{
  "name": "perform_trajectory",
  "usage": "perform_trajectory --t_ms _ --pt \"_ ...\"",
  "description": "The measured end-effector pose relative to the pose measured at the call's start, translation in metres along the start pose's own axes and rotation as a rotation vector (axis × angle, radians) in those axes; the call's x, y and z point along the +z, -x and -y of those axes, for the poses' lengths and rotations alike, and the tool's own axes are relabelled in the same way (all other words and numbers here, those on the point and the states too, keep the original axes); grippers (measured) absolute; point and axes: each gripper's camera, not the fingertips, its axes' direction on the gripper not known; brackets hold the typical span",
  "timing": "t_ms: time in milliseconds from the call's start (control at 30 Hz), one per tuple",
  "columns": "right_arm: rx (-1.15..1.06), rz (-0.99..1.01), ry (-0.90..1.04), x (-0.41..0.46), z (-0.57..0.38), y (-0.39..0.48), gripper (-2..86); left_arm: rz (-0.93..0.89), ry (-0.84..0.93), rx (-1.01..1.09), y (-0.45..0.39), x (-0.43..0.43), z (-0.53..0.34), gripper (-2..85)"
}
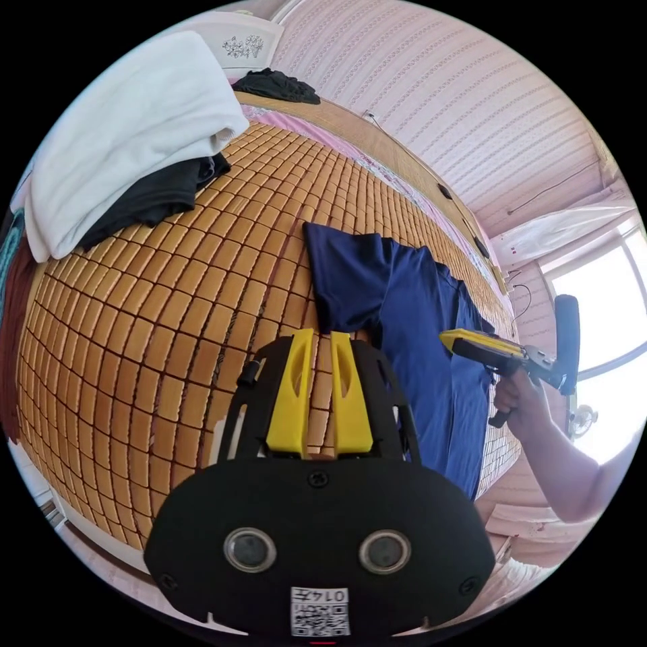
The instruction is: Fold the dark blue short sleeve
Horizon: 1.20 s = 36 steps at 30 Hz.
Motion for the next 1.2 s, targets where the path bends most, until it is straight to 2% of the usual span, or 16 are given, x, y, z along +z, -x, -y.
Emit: perform_trajectory --t_ms 300,433,600,667,1100,1200 --pt "-0.23 0.013 -0.088 0.014 0.083 0.081 8.4 0.012 -0.017 0.008 -0.012 0.016 0.01 7.0" --pt "-0.306 -0.042 -0.033 0.039 0.12 0.12 10.7 0.034 0.026 -0.007 -0.01 0.032 0.009 6.2" --pt "-0.372 -0.173 0.085 0.07 0.132 0.154 7.8 0.024 0.02 0.011 -0.013 0.04 0.005 4.3" --pt "-0.402 -0.228 0.063 0.067 0.127 0.165 6.4 0.024 0.021 0.016 -0.014 0.041 0.004 4.1" --pt "-0.382 -0.221 0.036 0.029 0.114 0.163 0.7 0.038 0.006 0.051 -0.032 0.057 -0.003 2.4" --pt "-0.314 -0.137 0.023 0.011 0.113 0.146 0.4 0.049 -0.001 0.056 -0.039 0.06 -0.005 0.8"
